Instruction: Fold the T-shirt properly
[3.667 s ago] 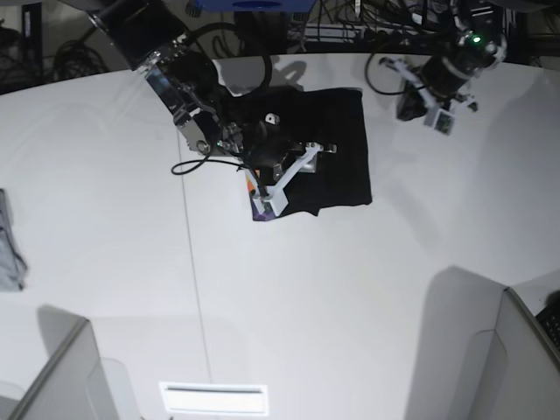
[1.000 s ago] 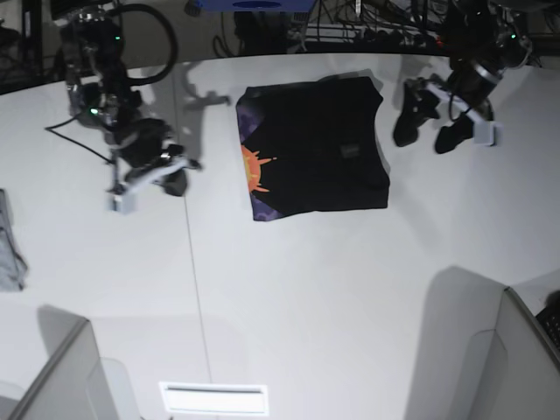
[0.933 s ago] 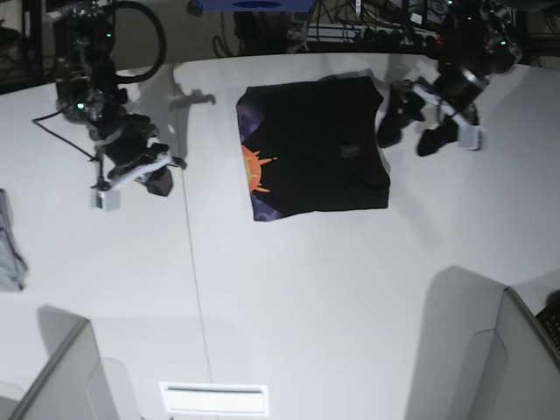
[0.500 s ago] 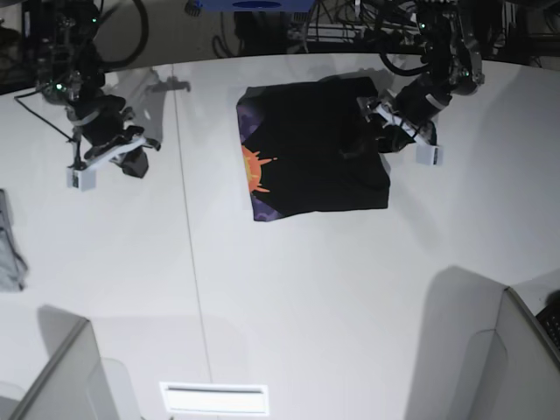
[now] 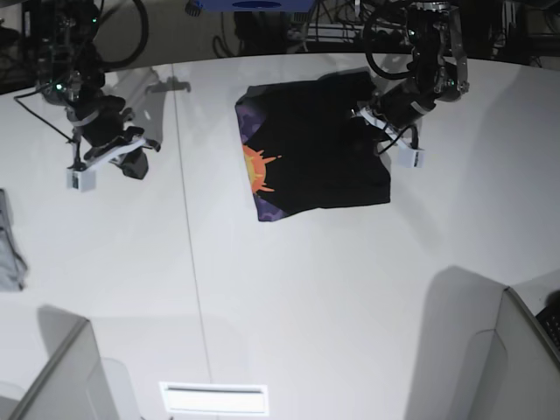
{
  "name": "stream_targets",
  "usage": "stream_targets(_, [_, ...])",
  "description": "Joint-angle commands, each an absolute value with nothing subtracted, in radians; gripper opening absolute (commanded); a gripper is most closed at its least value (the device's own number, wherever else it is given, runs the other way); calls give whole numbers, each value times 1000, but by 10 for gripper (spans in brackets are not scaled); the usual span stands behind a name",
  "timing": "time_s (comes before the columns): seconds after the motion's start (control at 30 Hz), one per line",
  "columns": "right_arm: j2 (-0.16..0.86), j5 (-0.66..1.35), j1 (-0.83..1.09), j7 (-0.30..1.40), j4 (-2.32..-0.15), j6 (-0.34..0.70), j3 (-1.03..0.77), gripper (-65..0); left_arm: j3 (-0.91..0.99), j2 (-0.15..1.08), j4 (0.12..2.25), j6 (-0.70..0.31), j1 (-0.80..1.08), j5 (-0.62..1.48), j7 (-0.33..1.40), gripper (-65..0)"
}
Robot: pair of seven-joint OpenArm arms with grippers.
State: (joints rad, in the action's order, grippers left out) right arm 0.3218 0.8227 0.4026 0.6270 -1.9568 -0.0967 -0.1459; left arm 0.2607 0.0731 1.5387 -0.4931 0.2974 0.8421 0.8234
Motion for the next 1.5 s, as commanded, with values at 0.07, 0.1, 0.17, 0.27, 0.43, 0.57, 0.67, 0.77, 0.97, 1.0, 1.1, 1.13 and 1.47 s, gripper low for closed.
stream_targets(0.07, [334,829,397,601,-1968,-91,-153,-650,262,81,1555,-429,292,852,816,-650])
stream_targets(0.1, [334,829,397,601,-1968,-91,-154,-650,262,81,1557,-414,292,852,816,-650])
stream_targets(0.17, [334,829,397,601,-1968,-91,-154,-650,262,82,1558,-398,292,852,817,-650])
stream_targets(0.27, [334,829,397,601,-1968,-91,-154,-650,232,125,1558,-371,292,852,817,-650])
stream_targets(0.43, [334,828,400,601,-1966,-91,-160,-650,114,234,1560,-303,291,852,812,-650])
stream_targets(0.57, [294,826,426,604,-1966,-91,-252,-650,50,300,1560,-286,259,852,816,-650])
stream_targets(0.67, [262,826,443,608,-1954,-91,-346,-650,1,352,1566,-286,229,852,817,-650])
stream_targets(0.77, [254,826,464,608,-1926,-90,-395,-650,-62,417,1580,-286,205,852,817,-650])
stream_targets(0.97, [252,826,506,607,-1870,-90,-421,-650,-282,529,1578,-286,77,723,817,-650])
stream_targets(1.0, [252,826,512,607,-1867,-90,-421,-650,-315,530,1577,-286,58,688,817,-650])
stream_targets(1.1, [249,826,526,605,-1860,-90,-421,-650,-404,539,1578,-289,15,573,817,-650])
stream_targets(1.13, [249,826,532,605,-1860,-90,-421,-650,-437,539,1578,-289,-1,535,817,-650])
stream_targets(1.47, [240,825,575,607,-1851,-90,-414,-650,-676,538,1578,-315,-159,289,817,-650])
